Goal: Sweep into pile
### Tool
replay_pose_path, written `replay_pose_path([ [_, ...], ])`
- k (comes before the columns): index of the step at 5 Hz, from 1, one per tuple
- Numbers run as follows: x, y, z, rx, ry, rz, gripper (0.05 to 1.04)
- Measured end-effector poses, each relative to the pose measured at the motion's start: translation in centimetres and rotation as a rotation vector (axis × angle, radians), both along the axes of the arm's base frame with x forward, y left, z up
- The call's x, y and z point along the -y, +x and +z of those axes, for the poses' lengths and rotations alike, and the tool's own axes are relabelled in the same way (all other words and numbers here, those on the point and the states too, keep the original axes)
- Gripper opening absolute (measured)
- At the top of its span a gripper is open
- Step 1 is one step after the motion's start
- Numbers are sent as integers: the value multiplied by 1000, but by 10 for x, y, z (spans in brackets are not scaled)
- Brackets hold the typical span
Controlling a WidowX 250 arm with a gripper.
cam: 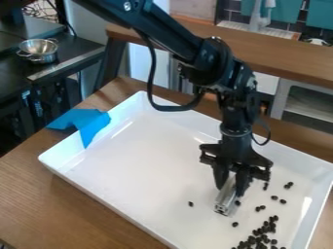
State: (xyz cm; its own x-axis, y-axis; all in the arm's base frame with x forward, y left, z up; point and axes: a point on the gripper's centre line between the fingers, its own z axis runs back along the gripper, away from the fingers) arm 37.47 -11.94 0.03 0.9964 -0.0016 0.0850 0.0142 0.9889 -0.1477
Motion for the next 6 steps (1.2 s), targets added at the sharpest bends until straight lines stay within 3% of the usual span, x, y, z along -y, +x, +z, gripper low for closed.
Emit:
replay_pose_path([
  [1, 17, -2, 1, 22, -31, -82, 369],
  [4, 29, -5, 0, 57, -27, -195, 369],
  [6, -37, 10, 3, 19, -21, -88, 369],
])
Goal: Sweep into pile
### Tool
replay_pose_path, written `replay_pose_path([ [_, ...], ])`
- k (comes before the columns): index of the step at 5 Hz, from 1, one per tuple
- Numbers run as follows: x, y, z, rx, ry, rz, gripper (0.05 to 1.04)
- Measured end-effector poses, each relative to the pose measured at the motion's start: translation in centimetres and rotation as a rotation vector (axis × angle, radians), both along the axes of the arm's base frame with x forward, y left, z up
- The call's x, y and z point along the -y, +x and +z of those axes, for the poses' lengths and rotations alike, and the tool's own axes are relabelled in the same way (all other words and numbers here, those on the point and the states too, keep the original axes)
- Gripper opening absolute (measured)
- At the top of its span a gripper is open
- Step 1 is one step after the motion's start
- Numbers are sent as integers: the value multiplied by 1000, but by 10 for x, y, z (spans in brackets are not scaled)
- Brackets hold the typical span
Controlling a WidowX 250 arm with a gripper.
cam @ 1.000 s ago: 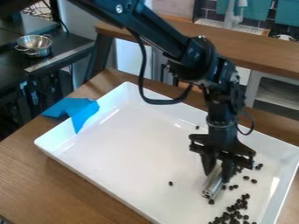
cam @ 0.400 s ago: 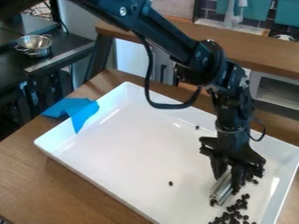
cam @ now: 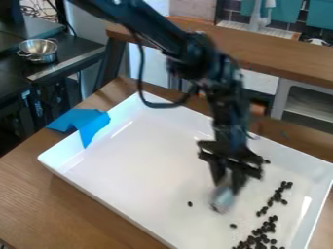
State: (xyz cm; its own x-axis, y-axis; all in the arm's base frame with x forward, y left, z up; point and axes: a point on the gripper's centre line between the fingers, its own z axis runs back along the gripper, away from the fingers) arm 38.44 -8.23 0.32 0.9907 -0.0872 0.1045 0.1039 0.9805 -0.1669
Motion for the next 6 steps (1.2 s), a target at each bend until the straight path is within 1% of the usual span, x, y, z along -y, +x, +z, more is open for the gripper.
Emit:
replay_pose_path([
  [1, -35, 6, 8, -23, -2, 21, 369],
  [2, -56, 8, 18, -53, 5, 19, 369],
  [3, -83, 15, 26, -49, 72, 64, 369],
  [4, -91, 19, 27, -40, 142, 96, 369],
  [5, -89, 23, 12, -65, 157, 99, 369],
  [6, -77, 24, 8, -64, 170, 86, 369],
])
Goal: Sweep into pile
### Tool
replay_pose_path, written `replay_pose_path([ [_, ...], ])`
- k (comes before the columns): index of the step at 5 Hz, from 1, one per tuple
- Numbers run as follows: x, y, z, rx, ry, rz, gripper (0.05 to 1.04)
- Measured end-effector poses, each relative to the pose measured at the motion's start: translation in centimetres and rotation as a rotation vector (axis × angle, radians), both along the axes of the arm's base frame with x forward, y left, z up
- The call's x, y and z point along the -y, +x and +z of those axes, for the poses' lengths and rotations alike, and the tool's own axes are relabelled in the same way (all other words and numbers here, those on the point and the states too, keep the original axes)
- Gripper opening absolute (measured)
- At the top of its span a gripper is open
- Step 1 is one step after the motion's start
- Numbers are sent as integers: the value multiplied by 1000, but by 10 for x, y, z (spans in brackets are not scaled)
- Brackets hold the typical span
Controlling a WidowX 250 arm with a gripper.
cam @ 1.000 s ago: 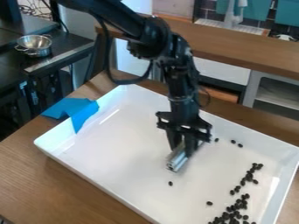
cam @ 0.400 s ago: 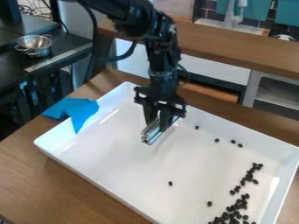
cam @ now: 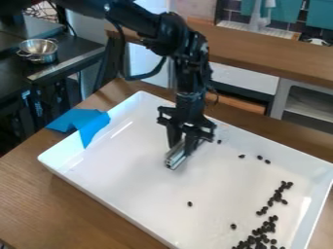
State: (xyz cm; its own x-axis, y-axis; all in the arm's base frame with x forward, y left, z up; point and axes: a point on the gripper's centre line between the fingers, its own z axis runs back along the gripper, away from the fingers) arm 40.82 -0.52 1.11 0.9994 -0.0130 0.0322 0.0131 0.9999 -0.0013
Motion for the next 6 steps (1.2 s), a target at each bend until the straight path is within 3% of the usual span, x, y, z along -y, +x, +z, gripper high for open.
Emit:
replay_pose_path([
  [1, 15, -1, -11, -16, 11, -18, 369],
  [6, 101, -4, -2, -24, -54, -93, 369],
])
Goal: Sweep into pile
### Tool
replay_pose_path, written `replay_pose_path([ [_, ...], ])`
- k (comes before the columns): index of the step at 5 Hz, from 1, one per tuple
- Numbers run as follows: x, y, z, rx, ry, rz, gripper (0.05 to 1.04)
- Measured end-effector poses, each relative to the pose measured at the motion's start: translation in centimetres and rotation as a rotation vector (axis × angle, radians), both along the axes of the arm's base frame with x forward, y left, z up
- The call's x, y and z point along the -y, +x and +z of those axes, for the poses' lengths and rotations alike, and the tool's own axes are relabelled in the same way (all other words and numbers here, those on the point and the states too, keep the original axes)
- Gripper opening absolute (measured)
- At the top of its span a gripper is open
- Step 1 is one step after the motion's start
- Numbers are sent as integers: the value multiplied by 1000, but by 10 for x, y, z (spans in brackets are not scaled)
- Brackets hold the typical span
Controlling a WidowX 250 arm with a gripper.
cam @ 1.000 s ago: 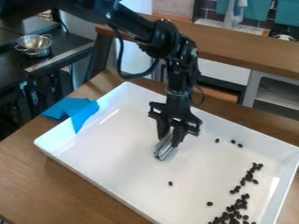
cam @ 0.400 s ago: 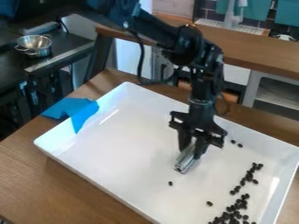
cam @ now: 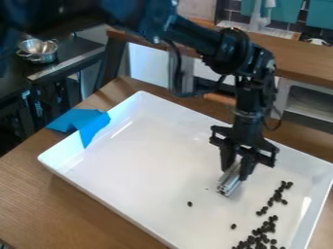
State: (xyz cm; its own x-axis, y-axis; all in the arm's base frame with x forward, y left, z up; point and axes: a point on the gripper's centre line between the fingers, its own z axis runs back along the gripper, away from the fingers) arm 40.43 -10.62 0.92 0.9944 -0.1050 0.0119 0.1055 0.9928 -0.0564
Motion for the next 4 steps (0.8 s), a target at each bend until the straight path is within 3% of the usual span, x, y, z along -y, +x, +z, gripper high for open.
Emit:
replay_pose_path([
  [1, 7, 3, 4, 2, -25, -25, 369],
  [2, 10, 4, 0, 34, -8, -15, 369],
  [3, 10, -1, -7, 32, -21, -28, 369],
  [4, -5, -5, 7, 43, -44, -17, 369],
])
